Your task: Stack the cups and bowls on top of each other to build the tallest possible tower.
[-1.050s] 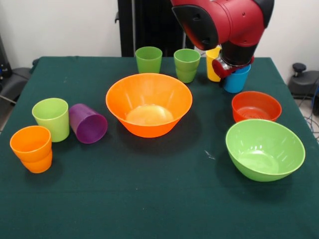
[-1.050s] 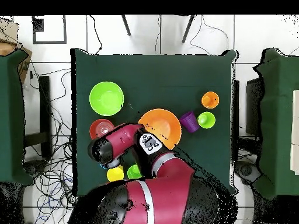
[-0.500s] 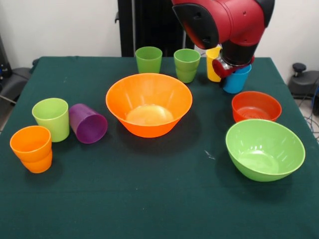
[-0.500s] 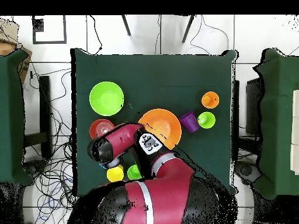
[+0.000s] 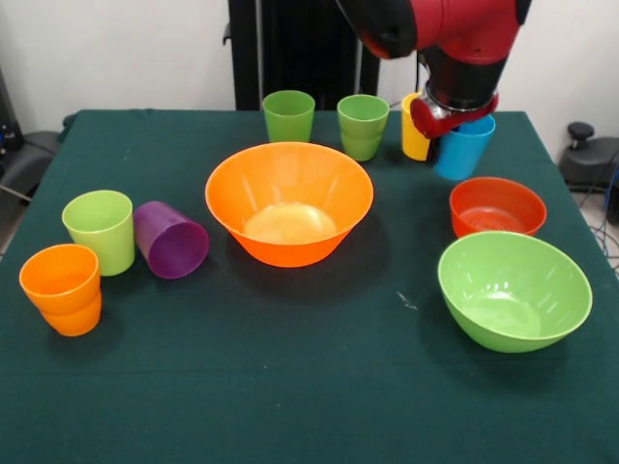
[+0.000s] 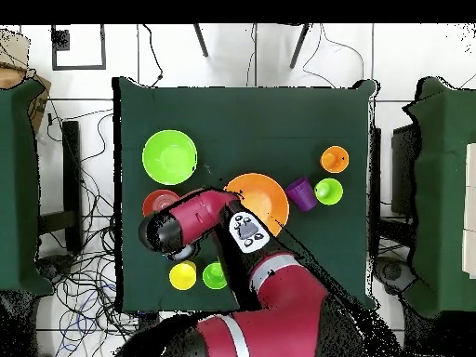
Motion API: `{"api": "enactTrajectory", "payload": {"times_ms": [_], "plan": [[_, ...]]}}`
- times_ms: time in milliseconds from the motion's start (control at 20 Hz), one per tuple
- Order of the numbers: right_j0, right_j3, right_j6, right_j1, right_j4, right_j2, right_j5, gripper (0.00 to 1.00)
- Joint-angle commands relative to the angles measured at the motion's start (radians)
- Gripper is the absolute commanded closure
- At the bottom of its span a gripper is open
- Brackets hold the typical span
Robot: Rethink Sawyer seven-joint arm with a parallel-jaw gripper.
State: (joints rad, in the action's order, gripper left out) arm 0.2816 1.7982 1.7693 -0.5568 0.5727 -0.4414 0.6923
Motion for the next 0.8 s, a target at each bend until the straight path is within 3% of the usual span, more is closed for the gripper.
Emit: {"api": "enactTrajectory", "payload": {"times_ms": [50, 800], "plan": [[0.041, 0.051, -0.038, -0.139, -0.075, -0.063, 0.081, 1.0], [0.111, 0.085, -0.121, -0.334, -0.216, -0.125, 0.217, 1.0]]}}
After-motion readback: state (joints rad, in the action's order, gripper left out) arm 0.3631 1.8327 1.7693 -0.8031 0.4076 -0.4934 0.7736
